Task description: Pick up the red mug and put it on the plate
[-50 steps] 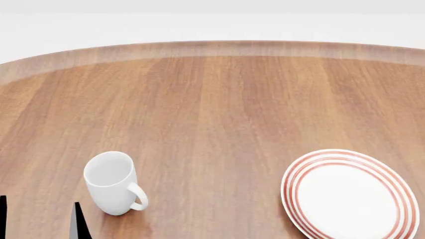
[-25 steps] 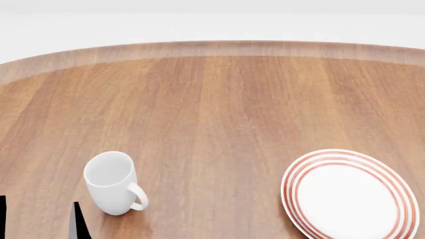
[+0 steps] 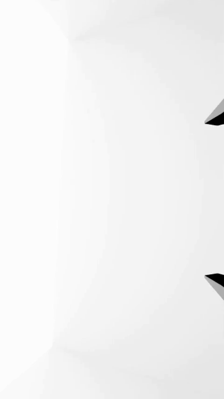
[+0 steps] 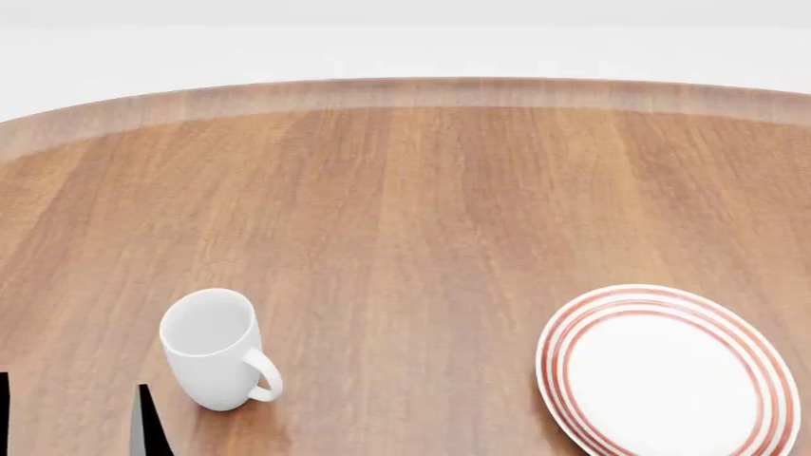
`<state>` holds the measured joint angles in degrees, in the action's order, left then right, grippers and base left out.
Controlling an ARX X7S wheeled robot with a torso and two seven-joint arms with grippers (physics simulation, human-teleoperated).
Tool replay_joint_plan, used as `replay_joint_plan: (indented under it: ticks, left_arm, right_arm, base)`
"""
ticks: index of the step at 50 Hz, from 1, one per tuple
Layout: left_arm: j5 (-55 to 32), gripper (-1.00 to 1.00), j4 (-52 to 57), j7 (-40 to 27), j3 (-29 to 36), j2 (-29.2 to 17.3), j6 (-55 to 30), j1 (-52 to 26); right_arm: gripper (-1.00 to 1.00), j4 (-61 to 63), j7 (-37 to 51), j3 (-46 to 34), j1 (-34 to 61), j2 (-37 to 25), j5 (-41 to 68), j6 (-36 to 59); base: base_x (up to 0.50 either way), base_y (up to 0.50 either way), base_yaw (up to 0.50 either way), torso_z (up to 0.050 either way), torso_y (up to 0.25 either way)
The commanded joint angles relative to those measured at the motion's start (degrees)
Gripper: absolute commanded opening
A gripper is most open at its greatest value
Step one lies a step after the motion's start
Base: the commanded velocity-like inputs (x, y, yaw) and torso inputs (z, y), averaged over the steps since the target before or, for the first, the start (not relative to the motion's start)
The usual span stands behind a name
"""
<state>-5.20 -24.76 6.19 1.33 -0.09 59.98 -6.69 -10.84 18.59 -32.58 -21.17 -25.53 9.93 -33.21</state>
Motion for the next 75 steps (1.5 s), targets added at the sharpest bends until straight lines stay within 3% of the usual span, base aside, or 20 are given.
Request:
replay_joint_plan:
  ticks: [1, 18, 32, 47, 56, 69, 75]
  left_arm:
    - [-0.1, 1.00, 0.2, 0.0, 0.0, 0.0, 0.0, 0.0]
    - [-0.4, 1.00, 0.4, 0.1, 0.0, 0.0, 0.0, 0.0]
    - [-0.8, 1.00, 0.8, 0.4, 0.1, 0.0, 0.0, 0.1]
    - [-1.1, 1.00, 1.2, 0.4, 0.1, 0.0, 0.0, 0.1]
    - [-1.2, 1.00, 1.3, 0.5, 0.1, 0.0, 0.0, 0.2]
    - [-1.4, 1.00, 1.6, 0.7, 0.1, 0.0, 0.0, 0.2]
    - [-1.3, 1.00, 1.8, 0.4, 0.1, 0.0, 0.0, 0.2]
  right_arm:
    - [-1.00, -0.7, 0.3, 0.1, 0.3, 0.1, -0.1, -0.2]
    - [-1.00, 3.6, 2.4, 1.1, 0.2, -0.7, 1.0, 3.6]
    - [-1.00, 33.6, 12.1, 6.1, 1.5, -6.5, 3.8, 24.5]
    - [-1.00, 49.2, 16.7, 11.2, 9.7, -9.2, 16.5, 40.3]
    - [-1.00, 52.1, 21.3, 15.4, 18.4, -11.3, 26.4, 51.2]
    - [-1.00, 45.2, 27.7, 18.3, 34.5, -11.6, 38.9, 68.3]
    - [-1.00, 41.3, 30.1, 19.3, 38.2, -11.0, 40.5, 71.4]
  base:
    - [0.00, 0.00, 0.00, 0.000, 0.000]
    - [0.00, 0.00, 0.00, 0.000, 0.000]
    - [0.00, 0.00, 0.00, 0.000, 0.000]
    - [0.00, 0.00, 0.00, 0.000, 0.000]
    - [0.00, 0.00, 0.00, 0.000, 0.000]
    - [0.00, 0.00, 0.00, 0.000, 0.000]
    - [0.00, 0.00, 0.00, 0.000, 0.000]
